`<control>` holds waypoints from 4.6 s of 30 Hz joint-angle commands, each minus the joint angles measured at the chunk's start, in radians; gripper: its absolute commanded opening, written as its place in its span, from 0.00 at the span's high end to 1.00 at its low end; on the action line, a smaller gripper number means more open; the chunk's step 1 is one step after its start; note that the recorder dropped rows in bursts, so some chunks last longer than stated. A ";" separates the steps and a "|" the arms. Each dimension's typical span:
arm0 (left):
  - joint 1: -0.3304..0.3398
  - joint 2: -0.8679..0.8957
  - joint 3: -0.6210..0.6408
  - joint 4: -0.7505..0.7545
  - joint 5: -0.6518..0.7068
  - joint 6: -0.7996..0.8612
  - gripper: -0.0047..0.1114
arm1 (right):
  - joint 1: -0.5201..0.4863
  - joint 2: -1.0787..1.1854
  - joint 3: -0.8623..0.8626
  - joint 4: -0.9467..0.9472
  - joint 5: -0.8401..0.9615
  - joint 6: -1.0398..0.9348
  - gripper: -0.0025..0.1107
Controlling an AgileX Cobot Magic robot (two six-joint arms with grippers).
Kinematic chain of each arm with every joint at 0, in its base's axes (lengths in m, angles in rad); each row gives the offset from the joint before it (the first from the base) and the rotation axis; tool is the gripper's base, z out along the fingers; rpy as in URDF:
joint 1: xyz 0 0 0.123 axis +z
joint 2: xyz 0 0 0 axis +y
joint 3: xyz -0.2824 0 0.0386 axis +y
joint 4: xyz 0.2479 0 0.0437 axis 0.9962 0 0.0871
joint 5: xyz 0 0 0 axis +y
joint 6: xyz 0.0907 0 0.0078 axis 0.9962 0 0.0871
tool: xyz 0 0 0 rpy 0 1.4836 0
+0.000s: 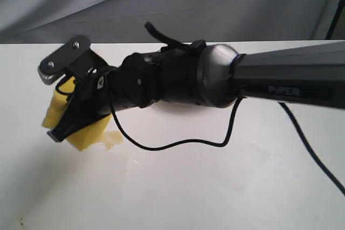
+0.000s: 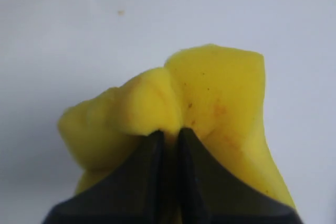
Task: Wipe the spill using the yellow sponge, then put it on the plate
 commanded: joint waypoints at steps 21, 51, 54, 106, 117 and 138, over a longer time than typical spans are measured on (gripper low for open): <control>-0.005 -0.004 -0.001 -0.004 -0.007 -0.001 0.96 | -0.085 0.227 -0.003 0.042 -0.152 -0.016 0.98; -0.005 -0.004 -0.001 -0.004 -0.007 -0.002 0.96 | -0.085 0.054 -0.003 0.026 0.625 -0.014 0.98; -0.005 -0.004 -0.001 -0.004 -0.007 0.002 0.96 | -0.085 0.038 -0.003 -0.003 0.696 -0.014 0.98; -0.005 -0.004 -0.001 -0.004 -0.007 -0.001 0.96 | -0.031 0.191 -0.003 0.318 0.783 -0.432 0.98; -0.005 -0.004 -0.001 -0.004 -0.007 -0.001 0.96 | -0.018 0.191 -0.003 0.340 0.104 -0.407 0.98; -0.005 -0.004 -0.001 -0.004 -0.007 -0.001 0.96 | -0.106 0.191 -0.003 0.299 0.853 -0.378 0.98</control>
